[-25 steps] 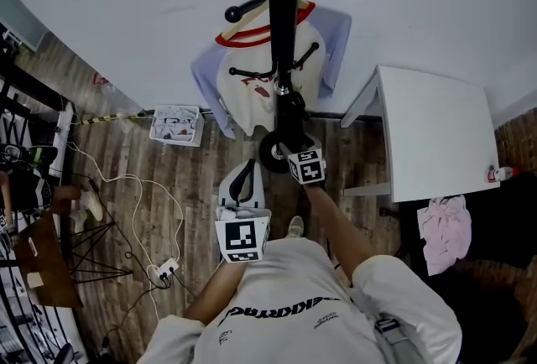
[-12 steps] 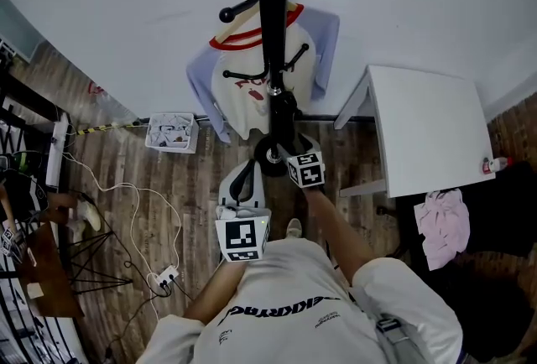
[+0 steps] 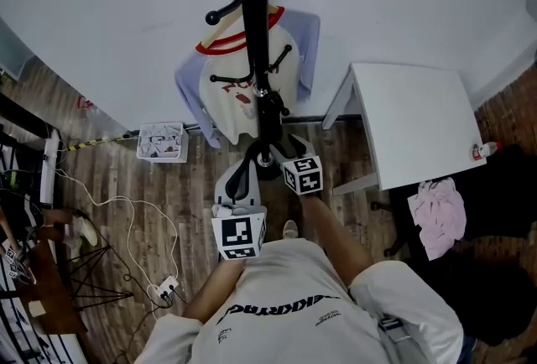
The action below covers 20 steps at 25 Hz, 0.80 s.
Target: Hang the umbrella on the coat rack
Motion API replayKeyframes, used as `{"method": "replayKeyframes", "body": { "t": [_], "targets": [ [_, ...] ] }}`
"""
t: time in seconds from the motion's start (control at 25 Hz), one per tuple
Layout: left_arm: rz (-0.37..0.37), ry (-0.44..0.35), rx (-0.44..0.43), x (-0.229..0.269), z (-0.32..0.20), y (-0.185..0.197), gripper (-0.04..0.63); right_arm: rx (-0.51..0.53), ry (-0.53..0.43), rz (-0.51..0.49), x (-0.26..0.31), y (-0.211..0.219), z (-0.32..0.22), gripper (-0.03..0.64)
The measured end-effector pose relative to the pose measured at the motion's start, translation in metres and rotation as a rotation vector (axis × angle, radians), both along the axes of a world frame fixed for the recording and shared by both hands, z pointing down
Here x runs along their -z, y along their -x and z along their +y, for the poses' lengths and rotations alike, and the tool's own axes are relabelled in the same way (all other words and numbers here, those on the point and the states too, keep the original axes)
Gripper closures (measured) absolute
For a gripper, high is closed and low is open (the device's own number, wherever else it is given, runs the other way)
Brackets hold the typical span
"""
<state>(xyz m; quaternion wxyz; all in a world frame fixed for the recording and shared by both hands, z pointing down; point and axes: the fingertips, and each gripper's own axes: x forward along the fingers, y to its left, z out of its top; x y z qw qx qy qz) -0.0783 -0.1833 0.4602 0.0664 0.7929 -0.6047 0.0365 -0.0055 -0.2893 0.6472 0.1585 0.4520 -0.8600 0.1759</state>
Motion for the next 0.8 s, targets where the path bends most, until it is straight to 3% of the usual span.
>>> {"method": "replayKeyframes", "body": {
  "t": [0.32, 0.52, 0.8],
  "targets": [
    [0.02, -0.013, -0.012, 0.006, 0.003, -0.001, 0.598, -0.001, -0.091, -0.118, 0.064, 0.003, 0.019, 0.411],
    [0.028, -0.017, -0.017, 0.008, 0.003, 0.0, 0.597, 0.006, -0.139, -0.16, 0.097, 0.003, 0.035, 0.503],
    [0.034, -0.017, -0.033, 0.008, 0.002, -0.005, 0.597, -0.009, -0.186, -0.196, 0.124, -0.002, 0.05, 0.569]
  ]
}}
